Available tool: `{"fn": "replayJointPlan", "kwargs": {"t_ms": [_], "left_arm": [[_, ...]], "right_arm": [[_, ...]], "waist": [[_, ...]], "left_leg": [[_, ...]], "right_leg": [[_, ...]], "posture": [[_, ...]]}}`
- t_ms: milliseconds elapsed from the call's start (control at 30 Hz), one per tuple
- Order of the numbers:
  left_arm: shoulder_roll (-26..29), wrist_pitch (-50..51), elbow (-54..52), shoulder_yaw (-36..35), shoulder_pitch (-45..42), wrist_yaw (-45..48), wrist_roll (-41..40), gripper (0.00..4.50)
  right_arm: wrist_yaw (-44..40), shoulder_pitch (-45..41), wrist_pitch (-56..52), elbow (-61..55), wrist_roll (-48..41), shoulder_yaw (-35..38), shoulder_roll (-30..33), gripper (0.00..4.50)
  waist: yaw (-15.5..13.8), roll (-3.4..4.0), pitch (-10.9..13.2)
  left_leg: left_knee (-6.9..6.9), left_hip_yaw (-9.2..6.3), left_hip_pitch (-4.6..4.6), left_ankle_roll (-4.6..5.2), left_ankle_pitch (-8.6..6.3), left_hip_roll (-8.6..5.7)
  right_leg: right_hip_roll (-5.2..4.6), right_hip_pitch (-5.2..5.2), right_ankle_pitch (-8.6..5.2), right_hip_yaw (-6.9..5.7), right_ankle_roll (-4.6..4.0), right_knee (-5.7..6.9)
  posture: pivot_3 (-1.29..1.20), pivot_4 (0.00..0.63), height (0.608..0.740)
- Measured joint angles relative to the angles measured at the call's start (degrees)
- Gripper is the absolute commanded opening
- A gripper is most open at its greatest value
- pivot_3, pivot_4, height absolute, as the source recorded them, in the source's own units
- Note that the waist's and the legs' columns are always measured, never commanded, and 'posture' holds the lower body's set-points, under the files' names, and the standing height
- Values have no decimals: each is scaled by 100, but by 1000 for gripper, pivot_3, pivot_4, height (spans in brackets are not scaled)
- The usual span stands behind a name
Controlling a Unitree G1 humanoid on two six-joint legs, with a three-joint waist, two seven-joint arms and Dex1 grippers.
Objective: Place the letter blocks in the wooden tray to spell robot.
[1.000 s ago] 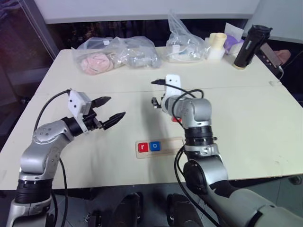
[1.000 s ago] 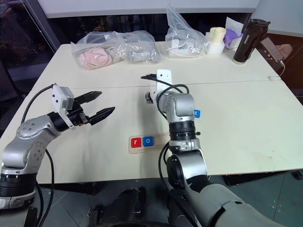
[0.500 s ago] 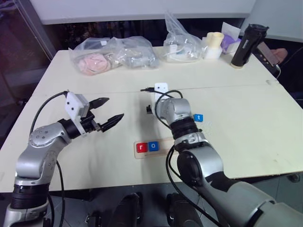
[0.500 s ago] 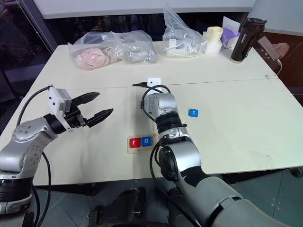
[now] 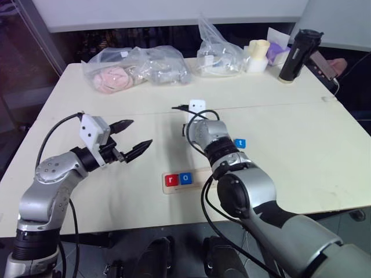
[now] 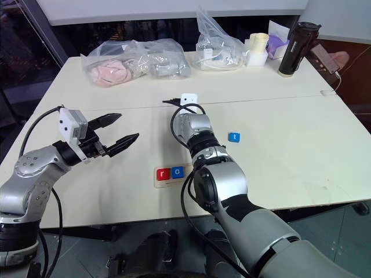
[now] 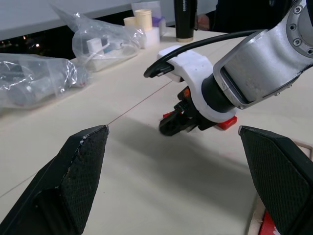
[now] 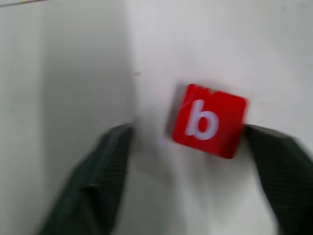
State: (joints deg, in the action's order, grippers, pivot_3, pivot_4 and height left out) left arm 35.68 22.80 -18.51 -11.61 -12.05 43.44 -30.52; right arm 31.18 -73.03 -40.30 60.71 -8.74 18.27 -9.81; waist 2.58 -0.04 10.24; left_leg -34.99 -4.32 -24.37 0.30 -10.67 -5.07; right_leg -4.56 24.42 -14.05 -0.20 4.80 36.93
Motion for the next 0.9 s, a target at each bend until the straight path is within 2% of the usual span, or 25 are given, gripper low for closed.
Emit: {"fn": "replayJointPlan", "kwargs": {"t_ms": [33,67,333,400,500,667,700,767,900], "left_arm": [[0,0,-5,1,-3,-9,0,4500],[0,1,-8,5,-3,-13,0,4500],[-36,15,-8,152,-73,-13,1,4500],[-71,16,-5,185,-163,-9,2,4500],[-108,13,3,251,-221,20,4,4500],[-218,-50,121,472,-251,160,18,4500],[-217,-81,148,501,-256,194,30,4500],[-221,-105,180,623,-341,310,53,4500],[-187,-115,211,641,-330,536,40,4500]], "right_arm": [[4,-20,40,39,-16,12,15,1205],[9,-24,72,61,-42,18,18,1145],[-251,78,-233,-211,-39,-187,168,1145],[-508,340,-806,-932,-33,-401,368,1145],[-1121,1047,-2203,-3061,-167,-736,990,1145],[-1905,1926,-4462,-6283,-650,-700,1972,1145],[-2023,2070,-4727,-6640,-743,-670,2075,1145],[-2438,2772,-5078,-7625,-1313,-738,2723,1145],[-2885,4045,-5180,-8722,-2421,-696,3710,1145]], "waist": [[2,0,0],[2,0,0],[-15,0,0],[-31,2,2],[-68,3,3],[-35,3,2],[-11,3,2],[-35,2,2],[-49,0,8]], "left_leg": [[0,0,1,-1,1,0],[0,0,2,-2,2,1],[-1,-2,2,-4,5,1],[-3,-4,-4,-4,5,0],[-1,-4,-14,-1,4,-1],[6,-4,-12,3,1,4],[5,-4,-10,3,1,4],[2,-8,-10,3,1,6],[-6,-3,-16,5,0,4]], "right_leg": [[0,0,0,0,-1,3],[1,1,0,0,0,6],[2,1,-2,-1,-3,10],[0,4,-2,-1,-2,9],[-3,7,-2,-1,8,3],[-3,11,-9,-4,9,5],[-3,11,-10,-4,7,9],[-3,6,-13,-11,4,7],[-12,1,-28,-10,2,-9]], "posture": [[0,150,738],[0,150,738],[0,150,738],[0,150,738],[0,150,738],[0,150,738],[0,150,738],[0,150,738],[0,150,738]]}}
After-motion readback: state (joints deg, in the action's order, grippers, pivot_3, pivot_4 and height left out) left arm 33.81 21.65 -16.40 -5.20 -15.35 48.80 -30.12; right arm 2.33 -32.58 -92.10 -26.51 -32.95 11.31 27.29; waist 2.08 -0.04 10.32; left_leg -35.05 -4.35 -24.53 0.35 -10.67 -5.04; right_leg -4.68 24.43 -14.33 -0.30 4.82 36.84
